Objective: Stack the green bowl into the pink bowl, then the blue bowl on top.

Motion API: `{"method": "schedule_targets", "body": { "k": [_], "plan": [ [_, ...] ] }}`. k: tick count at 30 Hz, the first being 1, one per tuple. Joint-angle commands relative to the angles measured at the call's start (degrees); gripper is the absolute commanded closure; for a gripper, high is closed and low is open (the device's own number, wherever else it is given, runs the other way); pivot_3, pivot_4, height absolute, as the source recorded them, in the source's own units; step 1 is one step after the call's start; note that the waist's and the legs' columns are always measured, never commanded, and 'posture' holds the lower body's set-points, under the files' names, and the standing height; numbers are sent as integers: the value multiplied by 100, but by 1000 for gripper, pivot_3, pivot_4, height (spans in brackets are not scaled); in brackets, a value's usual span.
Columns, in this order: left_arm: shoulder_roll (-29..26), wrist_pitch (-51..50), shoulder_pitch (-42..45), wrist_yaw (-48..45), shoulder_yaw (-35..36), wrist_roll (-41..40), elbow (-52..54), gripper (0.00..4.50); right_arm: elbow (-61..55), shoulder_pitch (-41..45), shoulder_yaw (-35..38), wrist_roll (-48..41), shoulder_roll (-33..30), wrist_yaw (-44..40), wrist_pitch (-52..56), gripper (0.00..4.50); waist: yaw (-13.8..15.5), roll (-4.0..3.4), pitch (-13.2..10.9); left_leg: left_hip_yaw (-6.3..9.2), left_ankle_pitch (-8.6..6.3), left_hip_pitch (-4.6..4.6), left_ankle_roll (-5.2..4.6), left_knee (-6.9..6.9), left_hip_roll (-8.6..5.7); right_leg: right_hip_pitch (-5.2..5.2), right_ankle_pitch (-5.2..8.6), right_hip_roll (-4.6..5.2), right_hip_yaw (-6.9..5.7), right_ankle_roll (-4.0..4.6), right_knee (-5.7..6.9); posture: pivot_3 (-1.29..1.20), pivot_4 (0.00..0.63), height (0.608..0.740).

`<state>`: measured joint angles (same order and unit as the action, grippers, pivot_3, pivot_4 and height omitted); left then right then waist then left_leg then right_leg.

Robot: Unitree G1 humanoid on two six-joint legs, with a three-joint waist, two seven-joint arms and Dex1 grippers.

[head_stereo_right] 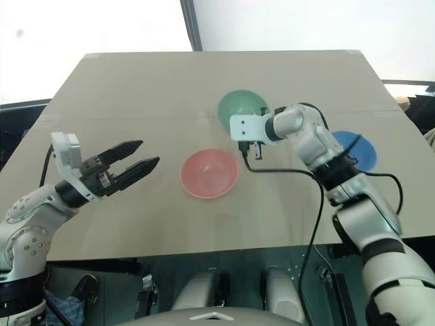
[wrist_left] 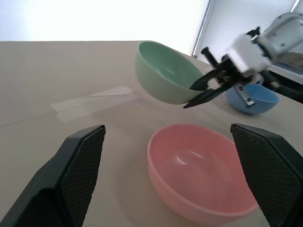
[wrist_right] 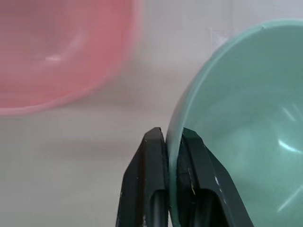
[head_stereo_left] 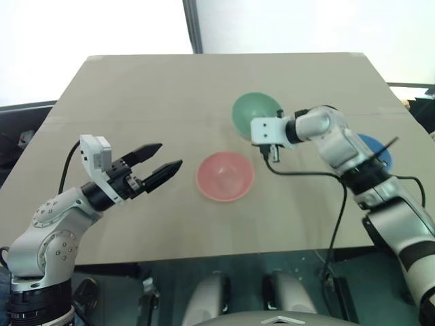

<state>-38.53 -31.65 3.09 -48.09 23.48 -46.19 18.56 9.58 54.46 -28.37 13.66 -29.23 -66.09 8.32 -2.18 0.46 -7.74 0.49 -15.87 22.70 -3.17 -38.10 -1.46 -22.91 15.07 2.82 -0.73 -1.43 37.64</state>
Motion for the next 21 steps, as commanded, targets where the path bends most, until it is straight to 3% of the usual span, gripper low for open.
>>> {"method": "schedule_targets", "body": {
  "k": [1, 5, 9, 10, 11, 15, 18, 19, 21],
  "plan": [
    [-107, 161, 232, -219, -145, 91, -113, 0, -1813, -370, -57, -344, -241, -632, 314, 4467, 9, 1, 1, 1, 0, 0, 0, 0, 0, 1, 0, 0, -1, 0, 0, 0, 150, 740],
    [-129, 174, 425, -378, -320, 164, -303, 0, -2872, -600, -427, -146, -13, -665, 939, 4467, 16, 2, 2, 2, 0, -2, 0, 0, 3, 2, 0, 1, -2, 1, 2, 0, 150, 740],
    [-137, 171, 630, -491, -421, 209, -481, 0, -3059, -566, -794, 128, 233, -580, 1165, 4467, 50, 8, 5, 4, 0, -2, 0, -6, 1, 0, 0, 4, -3, 1, 3, 0, 150, 740],
    [-139, 171, 655, -519, -442, 224, -507, 0, -3031, -539, -837, 177, 314, -524, 1215, 3742, 66, 9, 6, 3, 0, -2, 0, -6, 0, 0, 0, 4, -3, 1, 2, 0, 150, 740],
    [-142, 170, 674, -547, -461, 238, -529, 0, -2998, -520, -862, 217, 361, -491, 1242, 3565, 85, 9, 5, 4, 0, -2, 0, -6, -1, 0, 0, 6, -3, 1, 2, 0, 150, 740],
    [-132, 171, 720, -597, -501, 261, -572, 0, -2849, -497, -851, 377, 441, -349, 1286, 1990, 137, 8, 5, 3, 0, -1, 0, -6, -3, -2, 1, 5, -4, 1, 0, 0, 150, 740],
    [-119, 186, 740, -616, -519, 271, -597, 0, -2747, -456, -744, 411, 473, -246, 1418, 578, 141, 9, 5, 4, 0, -1, 0, -6, -3, -1, 1, 6, -4, 1, 0, 0, 150, 740],
    [-112, 186, 738, -615, -523, 271, -590, 0, -2737, -437, -691, 393, 463, -246, 1467, 314, 141, 9, 5, 4, 0, -1, 0, -7, -3, -1, 1, 6, -4, 1, 0, 0, 150, 740],
    [-84, 179, 722, -609, -521, 263, -551, 0, -2769, -414, -496, 314, 358, -263, 1592, 314, 141, 8, 5, 4, 0, -1, 0, -7, -3, -1, 1, 6, -5, 1, 1, 0, 150, 740]
  ]
}}
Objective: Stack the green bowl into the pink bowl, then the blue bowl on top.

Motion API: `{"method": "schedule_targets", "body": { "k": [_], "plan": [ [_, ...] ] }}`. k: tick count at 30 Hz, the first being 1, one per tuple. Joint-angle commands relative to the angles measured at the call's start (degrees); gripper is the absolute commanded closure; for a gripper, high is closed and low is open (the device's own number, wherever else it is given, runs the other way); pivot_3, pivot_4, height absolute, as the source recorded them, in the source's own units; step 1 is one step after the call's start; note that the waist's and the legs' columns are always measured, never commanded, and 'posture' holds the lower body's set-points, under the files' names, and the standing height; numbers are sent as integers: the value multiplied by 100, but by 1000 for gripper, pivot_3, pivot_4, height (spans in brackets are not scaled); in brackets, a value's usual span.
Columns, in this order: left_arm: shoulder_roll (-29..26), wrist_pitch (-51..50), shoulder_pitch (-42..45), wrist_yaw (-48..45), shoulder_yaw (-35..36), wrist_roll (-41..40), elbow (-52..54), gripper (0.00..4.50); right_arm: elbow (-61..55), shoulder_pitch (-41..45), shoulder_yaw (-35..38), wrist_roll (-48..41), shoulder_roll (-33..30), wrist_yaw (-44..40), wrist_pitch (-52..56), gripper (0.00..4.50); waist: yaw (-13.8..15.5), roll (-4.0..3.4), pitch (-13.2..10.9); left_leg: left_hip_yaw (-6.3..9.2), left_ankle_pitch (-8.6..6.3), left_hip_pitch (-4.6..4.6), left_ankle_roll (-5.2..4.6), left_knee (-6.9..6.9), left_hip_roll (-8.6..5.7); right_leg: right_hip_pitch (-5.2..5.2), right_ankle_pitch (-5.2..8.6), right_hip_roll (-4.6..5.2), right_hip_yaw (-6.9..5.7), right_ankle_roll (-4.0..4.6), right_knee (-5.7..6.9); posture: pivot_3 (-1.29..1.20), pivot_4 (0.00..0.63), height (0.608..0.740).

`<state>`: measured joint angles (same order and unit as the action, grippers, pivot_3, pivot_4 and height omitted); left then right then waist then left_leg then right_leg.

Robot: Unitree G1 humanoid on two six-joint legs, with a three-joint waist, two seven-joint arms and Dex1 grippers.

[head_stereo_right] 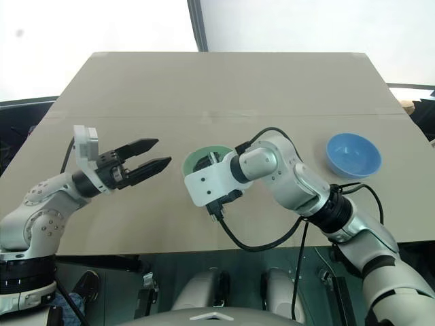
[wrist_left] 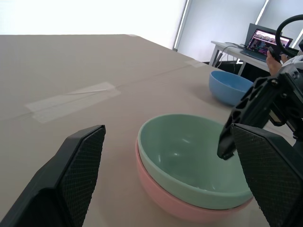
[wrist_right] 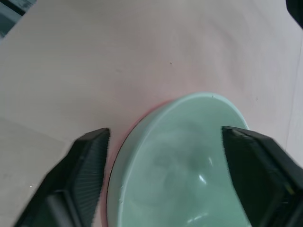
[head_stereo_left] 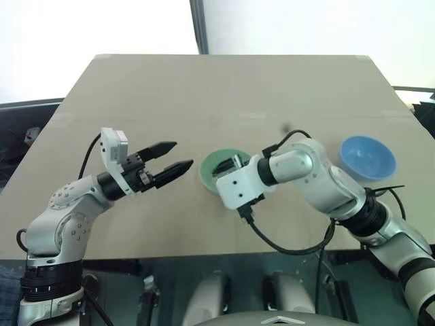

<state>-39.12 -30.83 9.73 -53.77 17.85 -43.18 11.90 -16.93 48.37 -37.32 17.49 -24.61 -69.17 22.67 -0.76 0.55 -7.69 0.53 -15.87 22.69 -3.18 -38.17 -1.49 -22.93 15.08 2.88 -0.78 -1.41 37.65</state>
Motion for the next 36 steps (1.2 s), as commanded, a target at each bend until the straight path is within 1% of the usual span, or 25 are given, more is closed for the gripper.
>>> {"method": "schedule_targets", "body": {
  "k": [1, 7, 10, 13, 15, 18, 23, 29, 33, 36],
  "plan": [
    [-4, 92, 51, -39, 48, -54, 139, 0, -188, 162, 592, -131, -244, 20, 275, 314, 1, 0, 0, 0, 0, 0, 0, 0, 0, 0, 0, 0, 0, 0, 0, 0, 150, 740],
    [79, 108, 197, -207, -71, -123, 135, 0, -778, -315, 1753, -599, -1240, -59, 1387, 314, 45, 2, -1, 3, -3, 5, -5, -1, -6, 3, 0, 9, -4, 0, -7, 0, 150, 740],
    [179, 107, 445, -290, -220, -132, 78, 0, -776, -734, 2368, -651, -1678, 230, 1882, 314, 45, 2, -1, 2, -4, 5, -6, 1, -3, 6, 0, 9, -3, 0, -10, 0, 150, 740],
    [270, 70, 644, -374, -361, -159, 42, 0, -724, -1202, 2690, -590, -2122, 494, 2042, 314, 47, 1, -2, 2, -5, 6, -9, 1, -4, 12, 0, 11, -3, 0, -13, 0, 150, 740],
    [338, 34, 796, -472, -472, -210, 19, 0, -687, -1479, 2926, -593, -2244, 739, 2366, 314, 27, 1, -2, 2, -5, 5, -9, 3, -2, 12, 0, 11, -3, 0, -14, 0, 150, 740],
    [446, 12, 1082, -639, -681, -257, -54, 0, -562, -1807, 3241, -606, -2219, 1194, 3013, 314, 32, 1, -2, 0, -5, 6, -9, 3, -1, 11, 0, 11, -2, 0, -14, 0, 150, 740],
    [542, -7, 1422, -774, -871, -218, -240, 0, -130, -2042, 3409, -607, -2146, 1881, 3512, 314, 17, 1, -2, -1, -4, 5, -9, 2, -1, 12, 0, 10, -2, -1, -14, 0, 150, 740],
    [572, 4, 1590, -861, -959, -178, -351, 0, 999, -2148, 3576, -797, -1943, 2539, 3438, 314, 22, 2, -3, -1, -3, 6, -10, 0, -3, 14, 0, 7, -3, -1, -15, 0, 150, 740],
    [531, -49, 1551, -873, -936, -211, -277, 0, 1598, -2087, 3688, -1119, -1779, 2654, 3539, 314, 23, 0, -4, -2, -3, 6, -10, -1, -2, 15, 0, 4, -3, -1, -14, 0, 150, 740],
    [488, -97, 1480, -886, -903, -230, -203, 0, 1926, -2117, 3725, -1248, -1704, 2771, 3392, 1041, 9, 4, -1, -2, -3, 0, -10, -7, 0, 24, 0, 2, -3, -2, -14, 0, 150, 740]
  ]
}}
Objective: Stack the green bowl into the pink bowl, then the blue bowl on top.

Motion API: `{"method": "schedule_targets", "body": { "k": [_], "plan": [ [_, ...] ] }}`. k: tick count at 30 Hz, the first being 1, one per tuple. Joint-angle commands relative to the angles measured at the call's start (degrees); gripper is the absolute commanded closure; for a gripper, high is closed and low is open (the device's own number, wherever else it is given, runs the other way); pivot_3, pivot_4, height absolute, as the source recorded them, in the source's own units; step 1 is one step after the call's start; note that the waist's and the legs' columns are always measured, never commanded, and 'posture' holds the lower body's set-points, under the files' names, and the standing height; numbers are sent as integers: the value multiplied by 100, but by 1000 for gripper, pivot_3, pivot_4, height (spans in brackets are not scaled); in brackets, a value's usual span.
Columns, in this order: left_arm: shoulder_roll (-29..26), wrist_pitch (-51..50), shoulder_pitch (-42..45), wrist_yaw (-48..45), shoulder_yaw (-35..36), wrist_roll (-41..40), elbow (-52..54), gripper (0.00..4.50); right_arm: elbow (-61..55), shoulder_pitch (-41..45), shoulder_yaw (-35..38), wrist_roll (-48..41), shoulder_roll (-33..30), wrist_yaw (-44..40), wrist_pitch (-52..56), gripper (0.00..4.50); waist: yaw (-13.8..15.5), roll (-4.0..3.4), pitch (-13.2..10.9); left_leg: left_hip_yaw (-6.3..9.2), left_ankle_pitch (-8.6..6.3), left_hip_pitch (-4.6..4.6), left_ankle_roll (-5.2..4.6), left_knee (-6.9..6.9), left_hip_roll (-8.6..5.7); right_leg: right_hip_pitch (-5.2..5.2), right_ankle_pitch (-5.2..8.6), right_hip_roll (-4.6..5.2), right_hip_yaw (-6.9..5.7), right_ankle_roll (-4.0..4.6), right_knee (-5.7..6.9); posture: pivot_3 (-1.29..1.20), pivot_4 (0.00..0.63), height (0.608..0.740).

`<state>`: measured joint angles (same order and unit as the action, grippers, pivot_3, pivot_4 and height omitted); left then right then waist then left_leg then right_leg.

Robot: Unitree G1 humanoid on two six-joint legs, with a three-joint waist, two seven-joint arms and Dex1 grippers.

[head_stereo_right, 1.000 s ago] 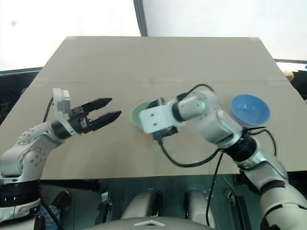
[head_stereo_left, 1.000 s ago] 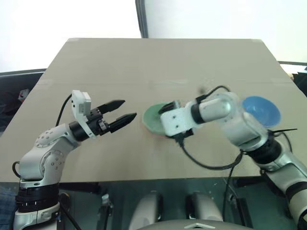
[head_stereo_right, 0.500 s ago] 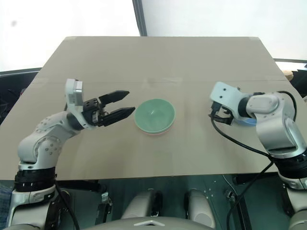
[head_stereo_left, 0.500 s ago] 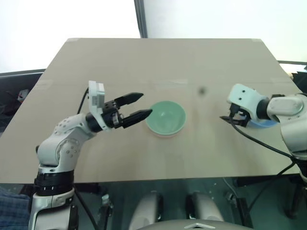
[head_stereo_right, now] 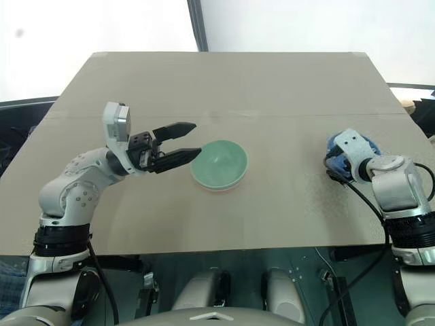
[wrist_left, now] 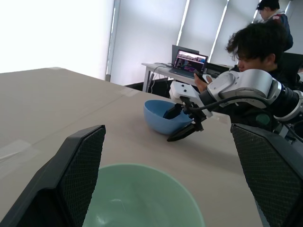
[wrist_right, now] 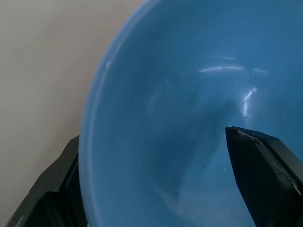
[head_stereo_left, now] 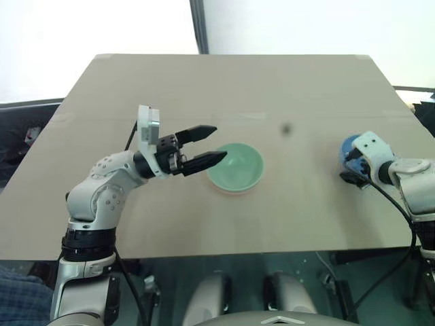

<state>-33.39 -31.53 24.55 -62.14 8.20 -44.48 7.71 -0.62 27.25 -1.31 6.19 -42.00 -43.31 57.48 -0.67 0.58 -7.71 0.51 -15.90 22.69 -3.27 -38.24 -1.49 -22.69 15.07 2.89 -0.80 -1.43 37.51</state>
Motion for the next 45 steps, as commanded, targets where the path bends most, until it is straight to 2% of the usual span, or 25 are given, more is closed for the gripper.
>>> {"method": "schedule_targets", "body": {
  "k": [1, 2, 3, 7, 9, 12, 17, 22, 26, 34, 40, 41, 43, 45],
  "plan": [
    [-93, -48, -18, -46, 73, -105, 235, 0, 336, -20, 105, -138, 24, 207, -145, 1485, 2, 3, 2, 0, 0, -3, 0, -4, 0, 3, 0, 0, 0, -1, 1, 0, 150, 740],
    [-112, -66, -58, -47, 94, -113, 263, 0, 337, -28, 88, -174, 30, 223, -145, 1981, 5, 3, 2, 0, 0, -5, -1, -7, 0, 6, 0, 0, 0, -1, 4, 0, 150, 740],
    [-123, -78, -84, -48, 109, -118, 281, 0, 334, -30, 74, -208, 32, 236, -141, 2193, 6, 3, 2, 0, -1, -7, -1, -8, 0, 9, -1, 1, 0, -1, 5, 0, 150, 740],
    [-199, -88, -209, -66, 142, -114, 328, 0, 289, -34, 25, -310, 29, 309, -119, 3909, 17, 8, 5, 2, -1, -7, -2, -10, 0, 9, 0, 2, 0, -1, 8, 0, 150, 740],
    [-203, -84, -203, -59, 140, -115, 314, 0, 284, -25, 4, -334, 15, 340, -140, 4463, 36, 33, 21, 2, -1, -6, -2, -9, 0, 8, 0, 3, 0, 0, 7, 0, 150, 740],
    [-203, -67, -184, -61, 139, -98, 281, 0, 183, -50, -164, -303, -106, 264, -480, 4463, 47, 34, 21, 4, -2, -5, -4, -8, -1, 9, 0, 5, -3, 0, 3, 0, 150, 740],
    [-264, 19, -256, -5, 253, -27, 224, 0, -781, 38, -491, -421, -231, -104, -921, 4463, -13, 20, 12, 3, -3, -3, -5, -6, 2, 3, 0, 4, -2, 0, 2, 0, 150, 740],
    [-426, 34, -469, 50, 507, -41, 257, 0, -1741, 693, -1079, -496, -232, -526, -971, 4463, -35, -21, -14, -2, -3, -2, -5, 2, 9, -6, 0, -5, 3, 0, 4, 0, 150, 740],
    [-573, 70, -731, 101, 738, -8, 279, 0, -2289, 1314, -1747, -477, -76, -840, -1048, 4463, 12, -16, -13, 1, -3, 1, -5, 2, 8, -5, 0, -3, 1, 0, -5, 0, 150, 740],
    [-770, 71, -1194, 247, 1222, -77, 434, 0, -2790, 2150, -3179, -113, 409, -1330, -1713, 4463, 15, -13, -13, 6, -10, 10, -14, 4, 3, -5, 0, 2, -4, 0, -31, 0, 150, 740],
    [-833, 66, -1587, 299, 1486, -111, 600, 0, -2674, 2273, -3473, 139, 585, -1470, -2210, 4463, 2, -12, -13, 5, -11, 10, -16, 5, 0, -3, -1, 4, -4, 0, -38, 0, 150, 740],
    [-827, 69, -1632, 318, 1518, -119, 622, 0, -2651, 2279, -3461, 137, 638, -1479, -2212, 3648, -2, -12, -13, 5, -11, 9, -16, 5, 0, -4, -1, 3, -5, -1, -38, 0, 150, 740],
    [-804, 74, -1677, 351, 1533, -129, 660, 0, -2652, 2247, -3437, 95, 689, -1545, -2187, 3010, -2, -11, -13, 5, -11, 8, -15, 5, 2, -4, -1, 2, -5, -1, -35, 0, 150, 740],
    [-779, 58, -1711, 379, 1532, -151, 711, 0, -2683, 2201, -3387, 90, 692, -1568, -2122, 2026, 6, -11, -12, 6, -11, 7, -14, 5, 2, -4, -1, 2, -6, -1, -33, 0, 150, 740]
  ]
}}
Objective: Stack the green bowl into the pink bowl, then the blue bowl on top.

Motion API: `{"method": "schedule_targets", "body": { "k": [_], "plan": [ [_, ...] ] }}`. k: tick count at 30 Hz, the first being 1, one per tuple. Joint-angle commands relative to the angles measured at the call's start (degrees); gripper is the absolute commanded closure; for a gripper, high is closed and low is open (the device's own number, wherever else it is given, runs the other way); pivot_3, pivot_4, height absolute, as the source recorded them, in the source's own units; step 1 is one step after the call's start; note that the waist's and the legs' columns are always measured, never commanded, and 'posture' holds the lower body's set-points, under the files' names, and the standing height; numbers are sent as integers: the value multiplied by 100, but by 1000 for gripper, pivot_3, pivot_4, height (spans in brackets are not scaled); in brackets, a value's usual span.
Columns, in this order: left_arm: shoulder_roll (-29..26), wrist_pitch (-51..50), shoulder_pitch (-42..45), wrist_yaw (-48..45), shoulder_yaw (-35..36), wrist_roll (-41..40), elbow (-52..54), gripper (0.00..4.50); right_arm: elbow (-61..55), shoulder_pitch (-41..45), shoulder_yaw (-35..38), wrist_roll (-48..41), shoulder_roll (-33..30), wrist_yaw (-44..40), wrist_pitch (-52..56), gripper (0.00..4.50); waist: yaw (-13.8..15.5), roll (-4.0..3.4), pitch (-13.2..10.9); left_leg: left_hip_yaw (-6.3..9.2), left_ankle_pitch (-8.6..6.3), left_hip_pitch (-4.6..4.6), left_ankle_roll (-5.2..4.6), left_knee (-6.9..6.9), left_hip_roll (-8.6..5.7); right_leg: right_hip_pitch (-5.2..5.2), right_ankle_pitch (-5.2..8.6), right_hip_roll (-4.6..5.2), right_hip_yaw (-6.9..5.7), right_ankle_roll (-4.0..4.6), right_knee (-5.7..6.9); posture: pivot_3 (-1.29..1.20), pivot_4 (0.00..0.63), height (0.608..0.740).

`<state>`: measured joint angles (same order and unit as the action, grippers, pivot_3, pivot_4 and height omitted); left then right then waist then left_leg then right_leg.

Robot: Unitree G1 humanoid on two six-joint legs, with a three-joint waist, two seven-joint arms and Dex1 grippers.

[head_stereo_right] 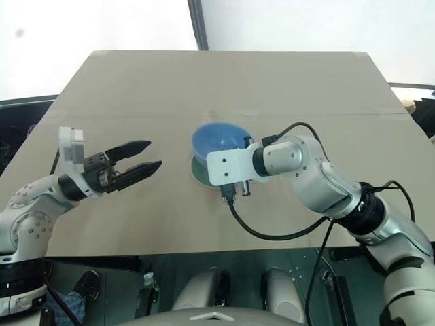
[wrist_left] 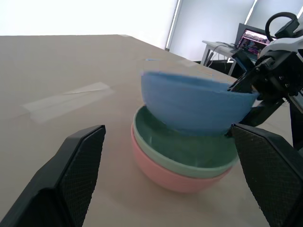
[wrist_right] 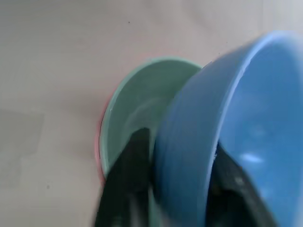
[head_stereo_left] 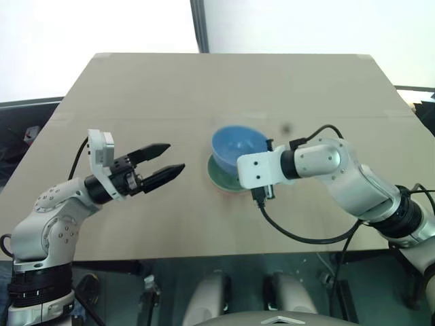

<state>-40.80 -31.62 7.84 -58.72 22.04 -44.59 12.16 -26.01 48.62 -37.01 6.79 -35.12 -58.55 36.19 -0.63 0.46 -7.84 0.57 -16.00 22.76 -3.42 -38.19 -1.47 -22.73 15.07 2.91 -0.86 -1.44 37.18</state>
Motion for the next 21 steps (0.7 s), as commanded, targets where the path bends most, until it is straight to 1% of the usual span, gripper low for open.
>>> {"method": "schedule_targets", "body": {
  "k": [1, 4, 5, 6, 9, 12, 13, 15, 18, 20, 21],
  "plan": [
    [-31, 60, -57, 44, 148, -148, 282, 0, -177, 53, 230, 8, -20, -72, 89, 1584, 2, 1, 0, 0, 0, 0, 0, 0, 0, 1, 0, 1, 0, 0, 0, 0, 150, 740],
    [-34, 62, -81, 59, 134, -162, 288, 0, -302, 12, 487, -220, -58, -167, 378, 214, -3, 1, 0, 0, 0, 0, 0, -1, -2, 1, 0, 2, 0, 0, 0, 0, 150, 740],
    [-37, 65, -80, 60, 127, -165, 281, 0, -361, -7, 632, -355, -64, -201, 531, 214, 0, 0, 0, -1, 0, 0, 0, 0, -1, 1, 0, 2, 0, 0, 0, 0, 150, 740],
    [-47, 71, -72, 56, 108, -151, 263, 0, -431, -45, 942, -617, -35, -225, 802, 214, 2, 1, 0, 0, 0, 0, 0, 0, -1, 1, 0, 2, 0, 0, 0, 0, 150, 740],
    [-29, 83, -50, 80, 42, -113, 254, 0, -637, -263, 2055, -1393, -3, -183, 1578, 214, 7, 1, 1, 1, -1, 1, -1, 2, -1, 2, 0, 3, 0, 0, -2, 0, 150, 740],
    [27, 106, -91, 177, -9, -59, 312, 0, -790, -667, 2834, -1795, -119, -44, 1840, 214, 9, 3, 2, 1, -2, 1, -2, 6, -2, 4, 0, 5, 0, 0, -7, 0, 150, 740],
    [54, 95, -128, 218, -12, -68, 347, 0, -837, -941, 3233, -1925, -76, 65, 1738, 214, 10, 6, 4, 1, -3, 0, -2, 8, -2, 4, 0, 6, 0, 0, -9, 0, 150, 740],
    [75, 78, -276, 328, -52, 13, 430, 0, -978, -1594, 3938, -2193, -164, 162, 1968, 214, 23, 8, 5, 1, -3, 0, -2, 15, -2, 5, 0, 6, 0, 0, -13, 0, 150, 740],
    [33, 50, -553, 406, -108, 160, 503, 0, -1197, -2713, 4667, -2540, -385, 58, 1928, 214, 33, 8, 6, -4, -3, 1, -3, 28, -3, 5, 0, 9, 3, 0, -21, 0, 150, 740],
    [-29, 42, -733, 527, -159, 360, 514, 0, -1255, -3457, 5027, -2598, -486, -21, 1537, 214, 45, 5, 5, -4, -3, -3, -3, 43, -2, 6, 0, 9, 2, 0, -32, 0, 150, 740],
    [-46, 146, -883, 506, -187, 489, 539, 0, -1280, -3914, 5308, -2617, -442, -96, 1075, 214, 49, 6, 6, -5, -2, -2, -3, 47, -2, 5, 0, 9, 3, 0, -33, 0, 150, 740]
  ]
}}
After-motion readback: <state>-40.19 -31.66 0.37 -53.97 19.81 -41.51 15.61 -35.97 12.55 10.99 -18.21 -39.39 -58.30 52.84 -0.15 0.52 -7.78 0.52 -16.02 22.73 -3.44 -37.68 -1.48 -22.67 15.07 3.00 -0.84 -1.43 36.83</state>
